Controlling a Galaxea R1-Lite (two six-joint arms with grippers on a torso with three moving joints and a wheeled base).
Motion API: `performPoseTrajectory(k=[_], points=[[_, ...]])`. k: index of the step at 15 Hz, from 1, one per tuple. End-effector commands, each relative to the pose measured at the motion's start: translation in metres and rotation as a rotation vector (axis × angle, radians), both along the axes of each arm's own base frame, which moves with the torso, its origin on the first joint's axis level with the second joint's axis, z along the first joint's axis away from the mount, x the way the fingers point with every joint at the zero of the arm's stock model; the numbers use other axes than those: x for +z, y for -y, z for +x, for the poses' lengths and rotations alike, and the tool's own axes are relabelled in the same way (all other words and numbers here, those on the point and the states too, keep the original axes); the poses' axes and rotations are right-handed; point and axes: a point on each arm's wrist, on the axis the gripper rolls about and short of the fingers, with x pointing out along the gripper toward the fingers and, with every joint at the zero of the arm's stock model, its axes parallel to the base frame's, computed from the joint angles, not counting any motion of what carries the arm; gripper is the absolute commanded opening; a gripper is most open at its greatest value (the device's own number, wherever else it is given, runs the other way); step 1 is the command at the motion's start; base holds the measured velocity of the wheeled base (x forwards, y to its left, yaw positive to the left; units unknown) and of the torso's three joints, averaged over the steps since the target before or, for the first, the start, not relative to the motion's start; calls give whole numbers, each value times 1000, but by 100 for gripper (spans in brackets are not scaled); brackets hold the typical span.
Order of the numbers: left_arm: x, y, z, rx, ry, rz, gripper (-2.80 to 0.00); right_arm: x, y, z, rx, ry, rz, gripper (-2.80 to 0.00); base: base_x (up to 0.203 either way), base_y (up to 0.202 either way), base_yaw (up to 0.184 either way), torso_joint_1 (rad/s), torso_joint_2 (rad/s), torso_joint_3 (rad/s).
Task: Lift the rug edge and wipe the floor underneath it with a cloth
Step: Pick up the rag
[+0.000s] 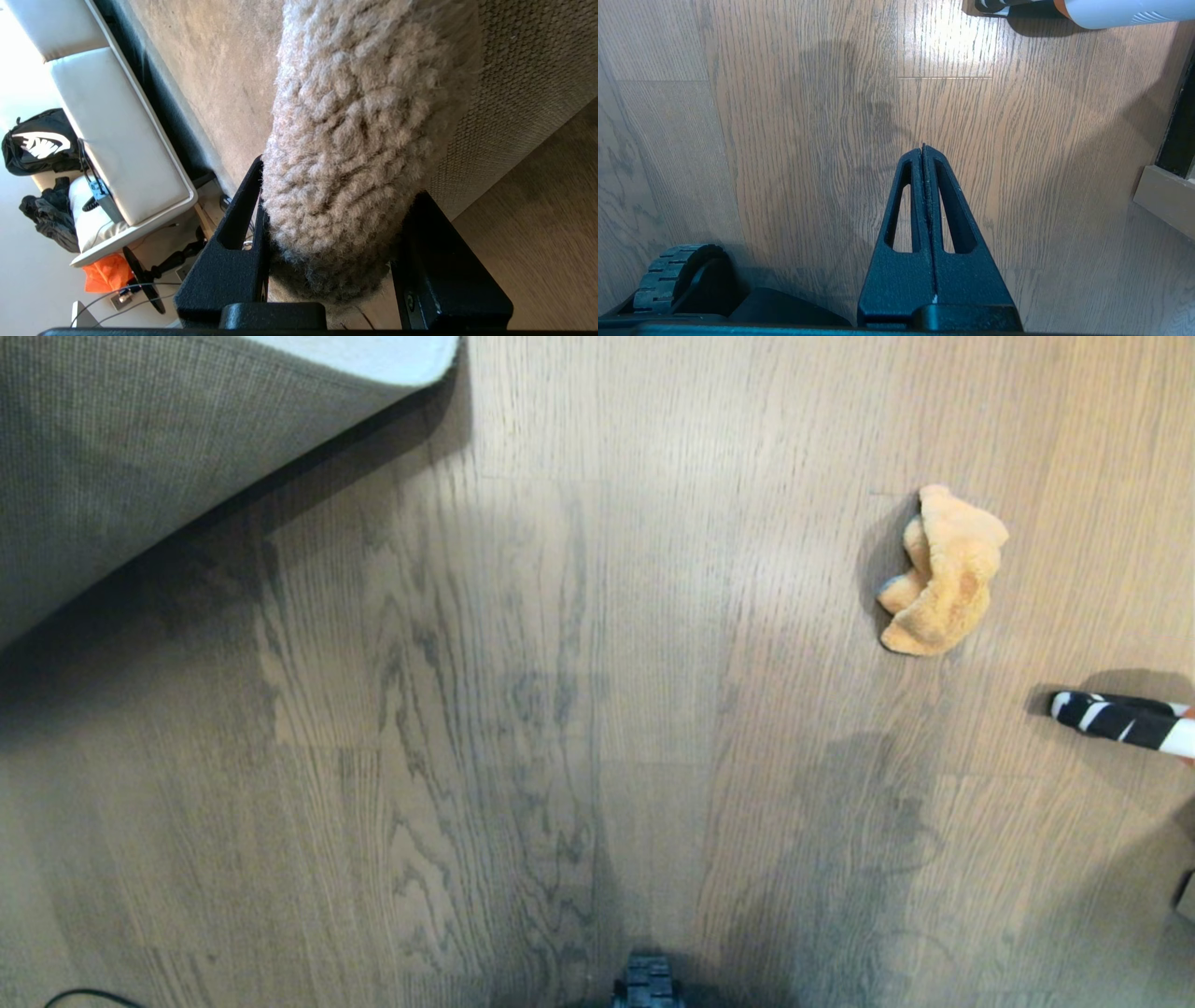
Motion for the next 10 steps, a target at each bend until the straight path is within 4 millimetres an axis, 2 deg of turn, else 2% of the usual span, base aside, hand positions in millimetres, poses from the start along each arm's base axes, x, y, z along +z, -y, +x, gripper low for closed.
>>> performPoseTrajectory(k=[1, 10], points=[[-1, 0, 0, 5, -1, 2, -280, 0, 0, 0, 0, 0, 1, -280, 0, 0, 0, 0, 0, 0], [-7, 0, 2, 6, 2, 3, -280, 0, 0, 0, 0, 0, 0, -280, 0, 0, 0, 0, 0, 0]])
